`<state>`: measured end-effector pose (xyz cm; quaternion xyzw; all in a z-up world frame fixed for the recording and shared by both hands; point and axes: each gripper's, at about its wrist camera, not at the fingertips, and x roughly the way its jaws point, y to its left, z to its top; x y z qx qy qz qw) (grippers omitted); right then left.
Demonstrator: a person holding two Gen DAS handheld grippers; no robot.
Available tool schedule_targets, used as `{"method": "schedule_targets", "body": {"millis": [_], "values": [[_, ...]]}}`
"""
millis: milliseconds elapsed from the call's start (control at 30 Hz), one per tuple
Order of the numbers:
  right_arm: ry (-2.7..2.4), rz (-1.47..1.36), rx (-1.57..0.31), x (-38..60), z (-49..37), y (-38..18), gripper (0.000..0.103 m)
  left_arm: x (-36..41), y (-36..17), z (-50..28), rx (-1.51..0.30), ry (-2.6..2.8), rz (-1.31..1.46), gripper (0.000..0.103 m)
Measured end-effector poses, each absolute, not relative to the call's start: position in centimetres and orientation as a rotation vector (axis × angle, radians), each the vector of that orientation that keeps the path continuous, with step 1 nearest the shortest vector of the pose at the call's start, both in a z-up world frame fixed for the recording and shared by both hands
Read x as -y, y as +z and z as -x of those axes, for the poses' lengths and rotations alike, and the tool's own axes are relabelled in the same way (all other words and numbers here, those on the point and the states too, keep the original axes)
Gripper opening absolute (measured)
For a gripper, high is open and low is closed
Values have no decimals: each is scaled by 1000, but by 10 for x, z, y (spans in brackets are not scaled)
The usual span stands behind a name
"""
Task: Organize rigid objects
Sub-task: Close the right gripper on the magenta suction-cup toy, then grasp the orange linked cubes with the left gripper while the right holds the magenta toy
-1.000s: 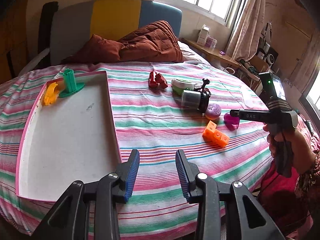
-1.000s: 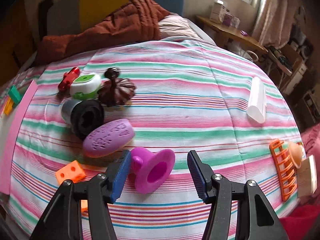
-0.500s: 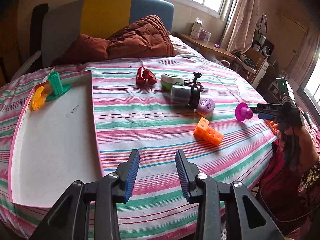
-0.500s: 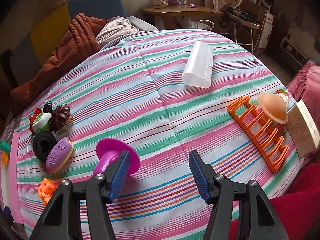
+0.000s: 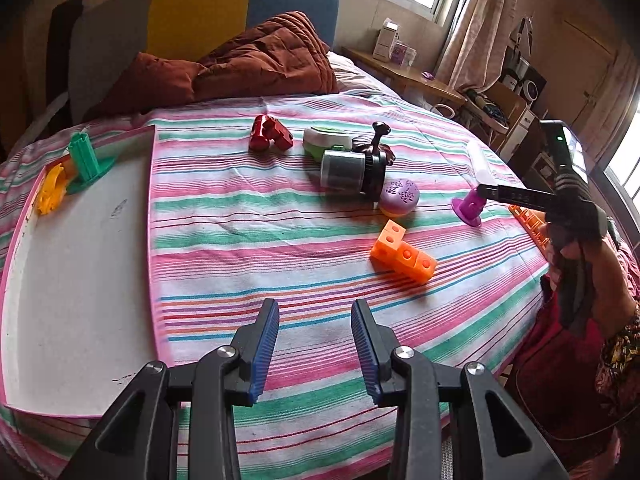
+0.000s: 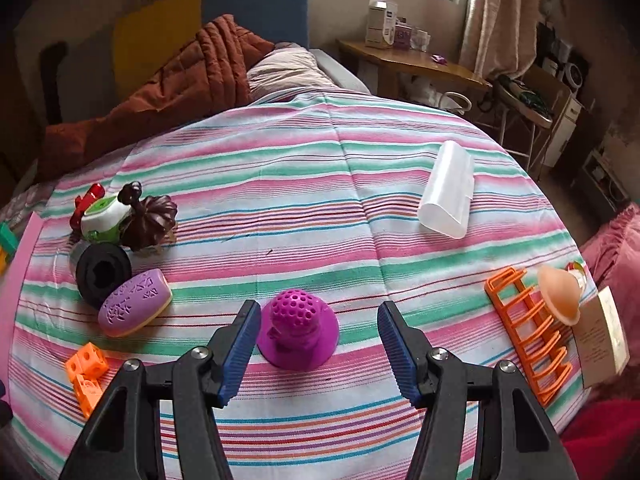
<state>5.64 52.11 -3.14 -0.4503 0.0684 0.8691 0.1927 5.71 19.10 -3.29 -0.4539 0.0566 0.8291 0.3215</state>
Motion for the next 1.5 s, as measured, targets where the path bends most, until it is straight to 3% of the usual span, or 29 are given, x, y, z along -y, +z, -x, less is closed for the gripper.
{"method": "schedule_targets", "body": {"millis": [100,167,500,867,1167,1333,1500], "values": [[2429,1320,-166,-518,-45,-43,48,-194,-34,-57,-154,2174,1196,37],[2418,1349,-181,-521,-41,-50,32,-198,-37,-56,-157,2165,1209,37],[2448,1365,-407,-526,-51,-48,32,-234,-50,-46,-161,2092,1277,38],[2491,1410,-332,-503,-49,-48,32,-304,-60,-33,-50,1995,1391,40],[2522,1428,-332,-498,-45,-46,32,-312,-69,-21,-262,2094,1350,41],[2532,1428,-337,-496,-44,-45,32,-308,-69,-13,-233,2076,1344,41],[2532,1427,-365,-498,-45,-46,32,-317,-71,-19,-344,2076,1280,39]]}}
